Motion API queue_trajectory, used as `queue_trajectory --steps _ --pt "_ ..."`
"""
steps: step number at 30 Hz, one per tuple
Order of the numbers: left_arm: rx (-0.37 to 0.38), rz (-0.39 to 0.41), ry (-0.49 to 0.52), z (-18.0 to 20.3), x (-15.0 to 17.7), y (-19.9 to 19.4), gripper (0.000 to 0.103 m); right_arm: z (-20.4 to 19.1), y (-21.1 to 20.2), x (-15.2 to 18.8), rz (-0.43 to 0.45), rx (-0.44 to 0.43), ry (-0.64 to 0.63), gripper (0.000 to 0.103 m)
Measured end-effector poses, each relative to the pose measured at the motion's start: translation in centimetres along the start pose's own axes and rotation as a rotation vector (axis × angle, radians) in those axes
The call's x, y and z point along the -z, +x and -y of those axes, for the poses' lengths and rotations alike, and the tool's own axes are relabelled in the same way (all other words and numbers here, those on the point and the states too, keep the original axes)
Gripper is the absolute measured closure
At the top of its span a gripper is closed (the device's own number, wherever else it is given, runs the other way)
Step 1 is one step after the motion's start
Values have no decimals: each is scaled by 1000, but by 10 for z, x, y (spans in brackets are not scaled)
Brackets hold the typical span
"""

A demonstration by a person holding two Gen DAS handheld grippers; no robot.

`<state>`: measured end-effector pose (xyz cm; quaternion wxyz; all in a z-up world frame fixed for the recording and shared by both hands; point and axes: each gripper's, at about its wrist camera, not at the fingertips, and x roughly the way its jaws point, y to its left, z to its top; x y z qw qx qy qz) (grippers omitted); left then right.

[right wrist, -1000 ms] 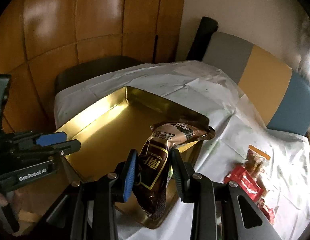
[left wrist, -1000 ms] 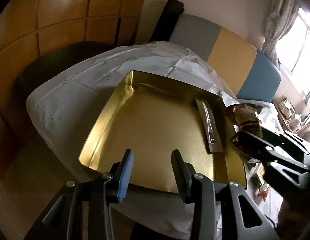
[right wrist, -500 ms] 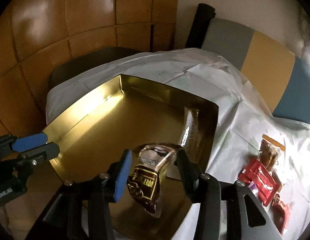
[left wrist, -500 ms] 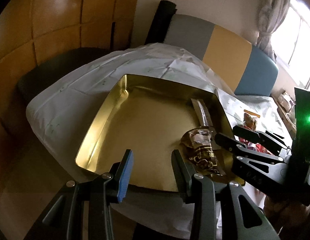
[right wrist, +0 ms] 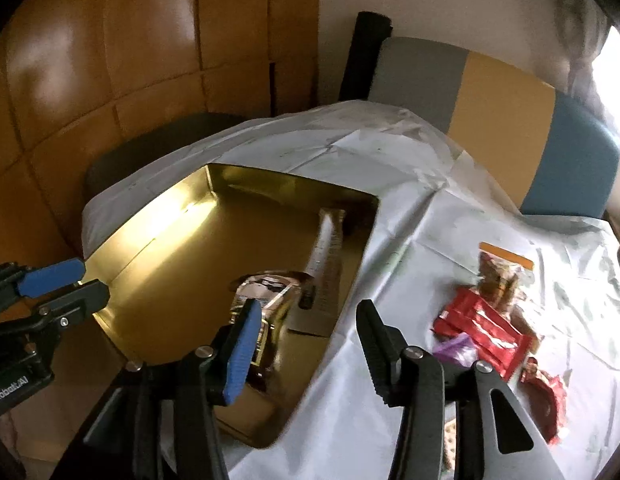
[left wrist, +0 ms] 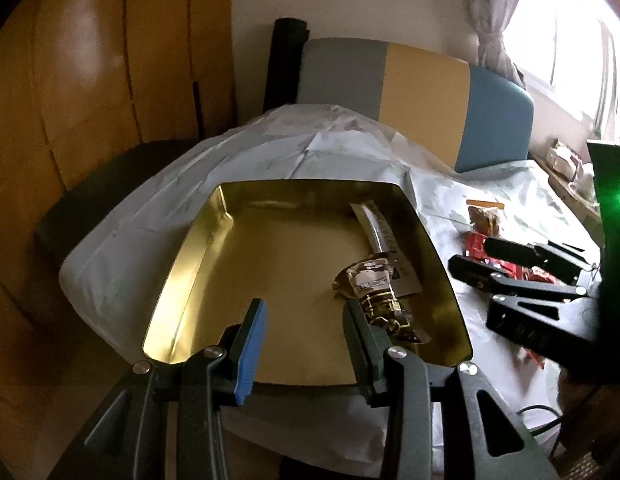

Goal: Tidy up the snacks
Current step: 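Carry the brown chocolate bag into the gold tray and open the right gripper, then grasp the peanut-candy bar with the left gripper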

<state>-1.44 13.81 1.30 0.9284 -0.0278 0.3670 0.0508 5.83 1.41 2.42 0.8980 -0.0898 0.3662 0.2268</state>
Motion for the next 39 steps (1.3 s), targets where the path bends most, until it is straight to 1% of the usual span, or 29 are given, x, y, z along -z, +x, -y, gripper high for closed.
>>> queue_trajectory --steps 5,9,15,21,24,27,30,33,36,38,39 --pt "-8 12 38 10 -2 -4 63 16 -10 5 8 21 21 49" --pt "-5 11 56 17 -3 -5 63 30 -16 9 10 42 31 48" --pt "-6 4 81 26 -4 -4 63 58 -27 17 2 86 46 45" --pt "8 -9 108 37 -3 -1 63 99 -41 28 -13 166 61 44" --pt "23 -14 128 45 -1 0 63 120 -47 35 -30 203 79 43" --pt "55 -27 148 53 -1 3 63 144 -53 45 -52 251 94 42" --pt "107 -42 165 65 -1 5 63 176 -58 54 -82 287 140 40" --pt "132 -47 200 78 -1 5 63 209 -60 61 -108 338 195 40" --pt "164 -58 251 95 1 6 63 253 -64 75 -121 365 323 40" --pt "189 -65 292 107 2 7 63 273 -66 88 -126 393 397 40" --pt "212 -76 324 117 3 8 63 281 -67 94 -134 401 436 40"
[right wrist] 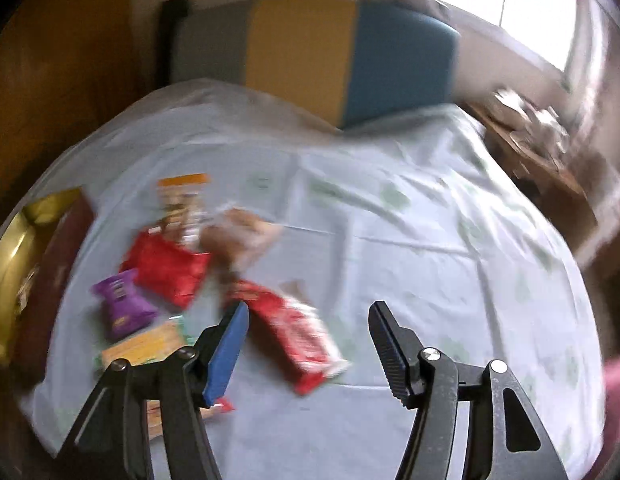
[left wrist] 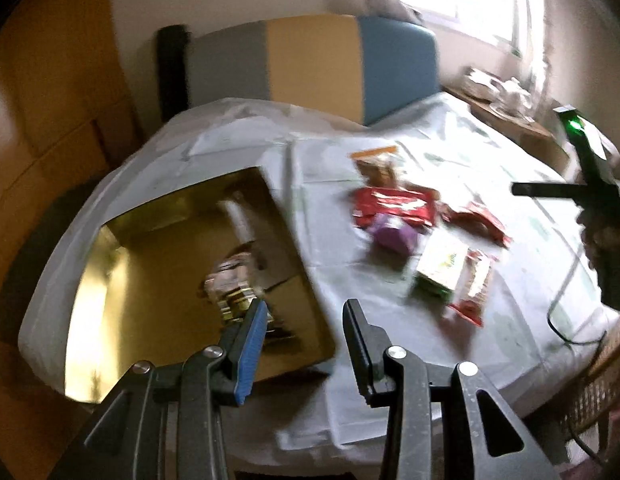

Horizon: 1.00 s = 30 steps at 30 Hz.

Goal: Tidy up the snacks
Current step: 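Grasp the peanut-candy bar with the left gripper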

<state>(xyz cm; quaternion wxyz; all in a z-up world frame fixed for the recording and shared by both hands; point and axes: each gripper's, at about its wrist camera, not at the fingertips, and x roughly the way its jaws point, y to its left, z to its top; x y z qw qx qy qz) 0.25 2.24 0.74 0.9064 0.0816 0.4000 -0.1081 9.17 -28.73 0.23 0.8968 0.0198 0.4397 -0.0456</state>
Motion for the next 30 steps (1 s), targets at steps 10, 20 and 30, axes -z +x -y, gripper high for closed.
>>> queue_trajectory --steps 10,20,30 --pt "273 -122 261 92 -16 48 61 38 10 -2 -66 0 177 32" --pt "380 -200 383 151 -33 91 61 31 6 -2 -61 -23 184 29" --pt "380 -285 421 172 -28 141 70 33 4 -5 -47 -32 197 28"
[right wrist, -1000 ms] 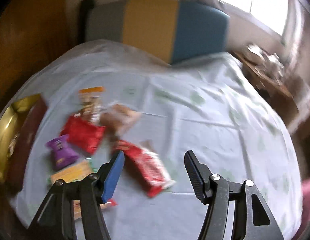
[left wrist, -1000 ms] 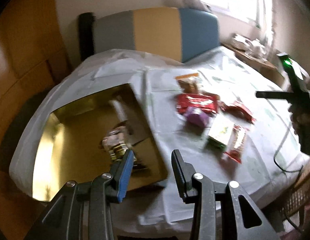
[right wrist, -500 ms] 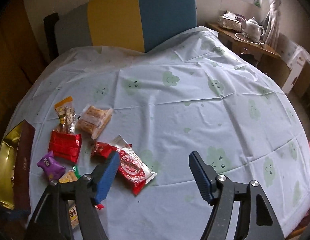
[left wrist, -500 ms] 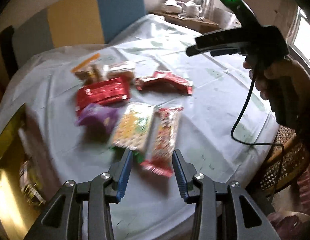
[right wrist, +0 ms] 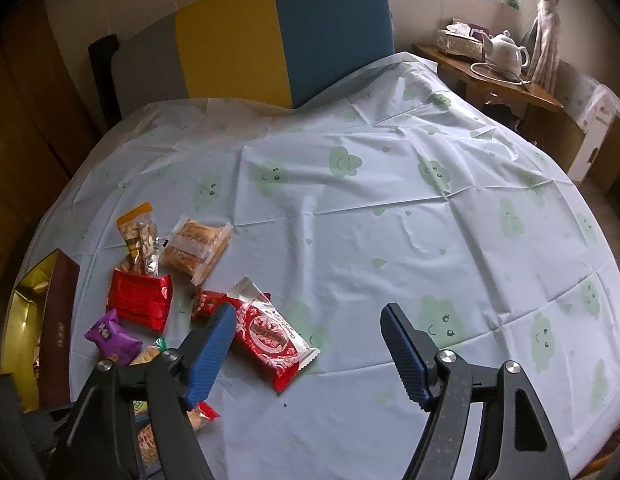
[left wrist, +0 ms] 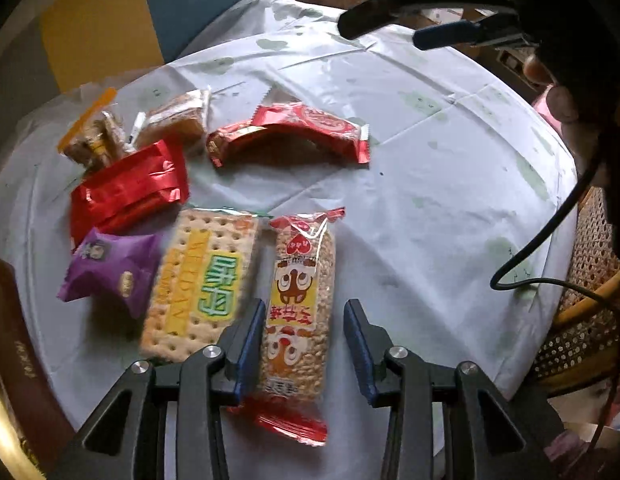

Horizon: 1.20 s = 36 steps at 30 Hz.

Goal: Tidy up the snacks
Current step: 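Grasp the peanut-candy bar with the left gripper, then carry the peanut-candy bar to the tray while right gripper grasps red wafer pack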

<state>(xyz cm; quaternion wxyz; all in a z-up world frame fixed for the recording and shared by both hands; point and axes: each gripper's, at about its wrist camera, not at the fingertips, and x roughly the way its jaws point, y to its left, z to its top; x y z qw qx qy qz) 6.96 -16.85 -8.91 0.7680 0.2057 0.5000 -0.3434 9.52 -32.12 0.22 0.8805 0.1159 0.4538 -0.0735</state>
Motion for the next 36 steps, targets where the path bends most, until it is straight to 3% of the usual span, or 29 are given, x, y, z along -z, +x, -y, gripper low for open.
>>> queue_trajectory --steps 8,12,15,27,31,36 --pt "-19 57 -73 -3 33 -15 72 1 4 0 -14 22 -9 28" --pt "-31 106 -64 -2 54 -23 72 1 12 3 -50 39 -17 28" --pt "-3 141 -113 -9 64 -24 72 -5 20 8 -93 24 -54 28" --pt "39 192 -154 -14 64 -28 72 -39 56 30 -243 4 -254 28" --pt "50 200 -166 -16 65 -28 72 -54 66 27 -247 29 -333 28" --pt "54 206 -171 -16 66 -29 71 -52 90 14 -263 53 -346 28"
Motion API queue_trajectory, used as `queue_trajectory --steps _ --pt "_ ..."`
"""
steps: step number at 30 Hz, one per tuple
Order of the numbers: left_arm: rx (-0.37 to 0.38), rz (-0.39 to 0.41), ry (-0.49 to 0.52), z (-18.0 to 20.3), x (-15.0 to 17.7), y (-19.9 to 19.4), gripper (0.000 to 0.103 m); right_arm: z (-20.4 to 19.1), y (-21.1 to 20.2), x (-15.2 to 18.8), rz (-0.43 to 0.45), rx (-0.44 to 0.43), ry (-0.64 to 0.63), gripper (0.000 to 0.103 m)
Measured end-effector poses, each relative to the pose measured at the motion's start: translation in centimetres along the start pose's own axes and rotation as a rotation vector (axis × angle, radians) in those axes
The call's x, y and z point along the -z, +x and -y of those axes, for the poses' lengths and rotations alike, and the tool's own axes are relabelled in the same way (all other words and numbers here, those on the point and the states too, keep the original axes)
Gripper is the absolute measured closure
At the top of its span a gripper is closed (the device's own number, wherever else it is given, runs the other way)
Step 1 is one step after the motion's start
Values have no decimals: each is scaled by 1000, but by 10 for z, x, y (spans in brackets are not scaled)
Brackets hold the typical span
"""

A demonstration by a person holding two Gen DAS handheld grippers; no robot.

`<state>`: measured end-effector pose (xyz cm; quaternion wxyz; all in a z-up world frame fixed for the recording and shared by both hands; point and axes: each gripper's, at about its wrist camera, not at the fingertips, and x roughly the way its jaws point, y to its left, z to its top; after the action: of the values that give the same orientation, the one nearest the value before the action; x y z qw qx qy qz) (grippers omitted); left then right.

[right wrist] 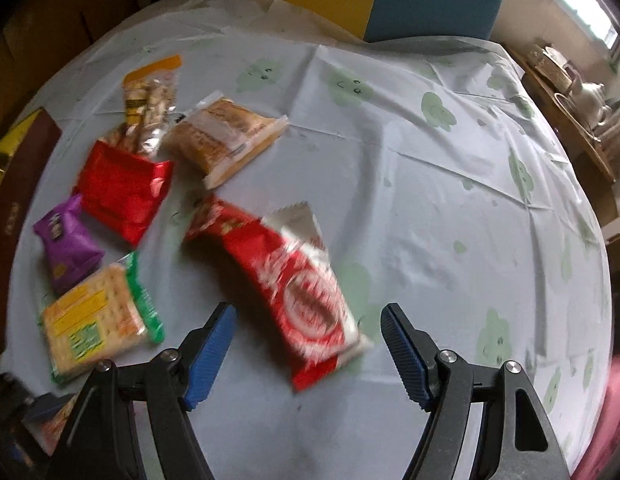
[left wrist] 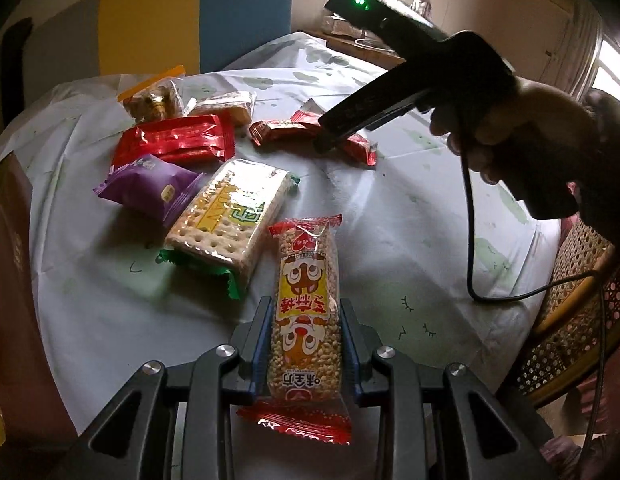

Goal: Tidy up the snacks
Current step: 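Carry the peanut-candy bar to the tray while right gripper grasps red wafer pack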

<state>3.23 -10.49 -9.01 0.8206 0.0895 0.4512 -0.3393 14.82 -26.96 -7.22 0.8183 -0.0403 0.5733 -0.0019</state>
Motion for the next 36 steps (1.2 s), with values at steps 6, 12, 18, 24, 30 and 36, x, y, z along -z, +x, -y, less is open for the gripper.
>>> queue_trajectory --steps 6,12,18,24,30,36 --pt "-8 10 17 3 1 -3 72 -9 -8 7 -7 -75 -56 74" --pt "41 44 -15 -2 -1 -35 72 -26 -10 32 -40 -87 -94 73" --pt "10 188 -184 -50 -8 -102 72 -23 -6 29 -38 -104 -93 72" --pt "-122 233 -532 -148 4 -139 72 -24 -10 35 -30 -77 -127 71" --pt "-209 216 -715 -196 28 -147 72 -33 -9 34 -27 -61 -147 71" --pt "-230 197 -805 -224 28 -145 72 -39 -12 36 -22 -43 -168 71"
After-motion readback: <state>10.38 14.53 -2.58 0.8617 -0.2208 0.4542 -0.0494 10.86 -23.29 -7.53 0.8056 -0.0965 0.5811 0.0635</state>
